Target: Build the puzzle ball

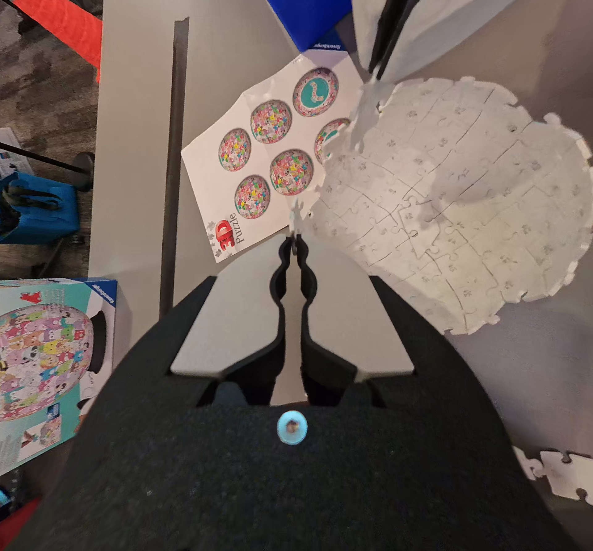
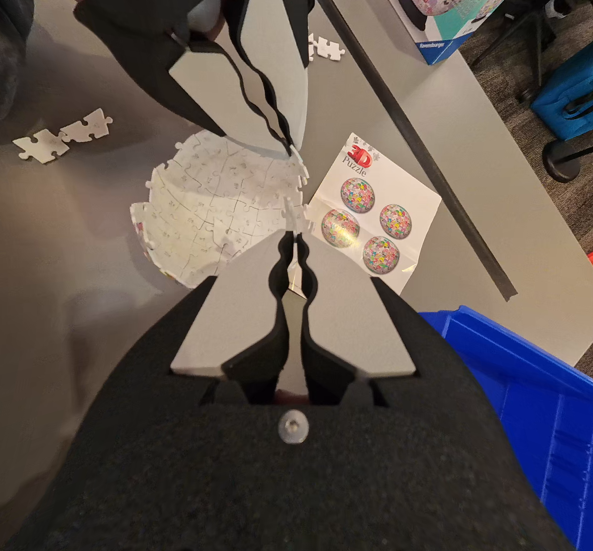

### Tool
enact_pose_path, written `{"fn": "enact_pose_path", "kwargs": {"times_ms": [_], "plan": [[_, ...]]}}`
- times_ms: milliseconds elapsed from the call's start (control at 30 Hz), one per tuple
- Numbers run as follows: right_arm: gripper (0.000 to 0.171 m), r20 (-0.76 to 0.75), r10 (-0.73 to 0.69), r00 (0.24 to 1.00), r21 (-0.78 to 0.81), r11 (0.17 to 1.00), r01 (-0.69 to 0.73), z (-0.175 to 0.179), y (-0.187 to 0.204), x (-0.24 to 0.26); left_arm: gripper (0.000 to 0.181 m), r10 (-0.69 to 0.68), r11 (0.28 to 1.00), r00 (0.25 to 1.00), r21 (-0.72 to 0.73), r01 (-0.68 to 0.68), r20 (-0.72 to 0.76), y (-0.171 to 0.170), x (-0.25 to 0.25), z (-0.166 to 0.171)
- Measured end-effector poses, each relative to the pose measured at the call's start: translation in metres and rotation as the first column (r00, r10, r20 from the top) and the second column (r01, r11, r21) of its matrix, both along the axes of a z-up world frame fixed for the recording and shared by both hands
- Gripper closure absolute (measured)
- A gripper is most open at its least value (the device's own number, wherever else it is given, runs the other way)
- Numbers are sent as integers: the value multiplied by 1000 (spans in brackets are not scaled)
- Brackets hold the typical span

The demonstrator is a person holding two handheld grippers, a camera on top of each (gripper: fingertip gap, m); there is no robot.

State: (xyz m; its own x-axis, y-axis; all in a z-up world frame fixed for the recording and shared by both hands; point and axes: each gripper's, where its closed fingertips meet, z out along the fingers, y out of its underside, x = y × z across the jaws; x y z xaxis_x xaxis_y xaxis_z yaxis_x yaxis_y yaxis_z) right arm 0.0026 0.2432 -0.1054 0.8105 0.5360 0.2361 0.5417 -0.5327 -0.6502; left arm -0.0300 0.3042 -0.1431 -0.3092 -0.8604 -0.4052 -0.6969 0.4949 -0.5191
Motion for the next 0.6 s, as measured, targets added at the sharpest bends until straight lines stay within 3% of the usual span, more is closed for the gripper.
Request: {"fn": "enact_pose_path", "kwargs": {"times_ms": [400, 600], "plan": [[169, 16, 6, 1000, -5, 1000, -5, -1, -3, 0, 179, -14, 988, 1000, 154, 12, 13, 4, 0, 1], [169, 7, 11, 1000, 13, 1000, -11, 2, -1, -3, 179, -8, 988, 1000, 156, 3, 30, 4, 0, 1]]}}
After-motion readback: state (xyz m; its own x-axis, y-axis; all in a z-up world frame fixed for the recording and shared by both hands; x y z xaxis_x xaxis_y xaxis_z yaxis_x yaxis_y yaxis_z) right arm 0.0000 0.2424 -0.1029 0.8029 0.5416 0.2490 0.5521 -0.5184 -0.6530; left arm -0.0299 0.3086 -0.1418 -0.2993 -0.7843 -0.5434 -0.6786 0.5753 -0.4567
